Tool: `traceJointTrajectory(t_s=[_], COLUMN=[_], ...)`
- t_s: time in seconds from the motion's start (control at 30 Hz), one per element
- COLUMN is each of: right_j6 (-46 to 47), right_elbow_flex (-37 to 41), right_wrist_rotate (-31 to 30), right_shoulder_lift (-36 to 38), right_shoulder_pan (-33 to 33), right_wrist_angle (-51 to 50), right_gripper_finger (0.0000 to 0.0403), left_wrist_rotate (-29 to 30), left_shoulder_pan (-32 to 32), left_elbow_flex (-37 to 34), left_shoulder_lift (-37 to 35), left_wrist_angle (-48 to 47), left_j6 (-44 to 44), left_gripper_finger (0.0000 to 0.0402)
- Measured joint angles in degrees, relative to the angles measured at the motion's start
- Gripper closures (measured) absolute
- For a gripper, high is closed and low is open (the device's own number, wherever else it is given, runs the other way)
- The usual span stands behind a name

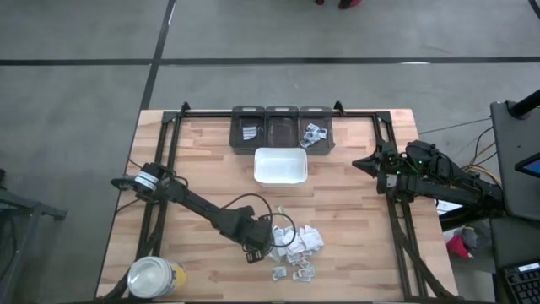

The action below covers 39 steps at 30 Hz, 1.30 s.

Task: Pick & Place First Aid Supplies
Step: Put the white alcohol pad into the right black bin

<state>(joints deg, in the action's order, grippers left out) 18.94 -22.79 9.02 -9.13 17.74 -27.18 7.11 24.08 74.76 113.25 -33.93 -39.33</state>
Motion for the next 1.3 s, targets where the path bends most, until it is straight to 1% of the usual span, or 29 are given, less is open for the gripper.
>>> traceJointTrajectory(t_s=[0.17, 0.67, 0.83, 1.07, 1.17, 1.3], right_j6=[0.2, 0.2, 0.2, 0.2, 0.2, 0.4], right_elbow_flex=[0.0, 0.0, 0.0, 0.0, 0.0, 0.0], right_wrist_rotate=[0.0, 0.0, 0.0, 0.0, 0.0, 0.0], right_shoulder_lift=[0.0, 0.0, 0.0, 0.0, 0.0, 0.0], right_shoulder_pan=[0.0, 0.0, 0.0, 0.0, 0.0, 0.0], right_wrist_angle=[0.0, 0.0, 0.0, 0.0, 0.0, 0.0], right_gripper_finger=[0.0394, 0.0394, 0.0394, 0.0394, 0.0394, 0.0394], left_wrist_rotate=[0.7, 1.7, 1.7, 1.6, 1.6, 1.5], left_shoulder_pan=[0.0, -0.1, -0.1, -0.1, -0.1, 0.0], left_elbow_flex=[0.0, 1.3, 2.0, 6.1, 8.6, 13.1], left_shoulder_lift=[-0.1, -0.5, -0.6, -0.7, -0.7, -0.7], left_wrist_angle=[0.0, -0.1, -0.1, -0.7, -3.8, -11.5], left_j6=[-0.2, -1.6, -2.3, -1.2, -1.2, -1.2], left_gripper_finger=[0.0319, 0.0396, 0.0399, 0.0401, 0.0401, 0.0401])
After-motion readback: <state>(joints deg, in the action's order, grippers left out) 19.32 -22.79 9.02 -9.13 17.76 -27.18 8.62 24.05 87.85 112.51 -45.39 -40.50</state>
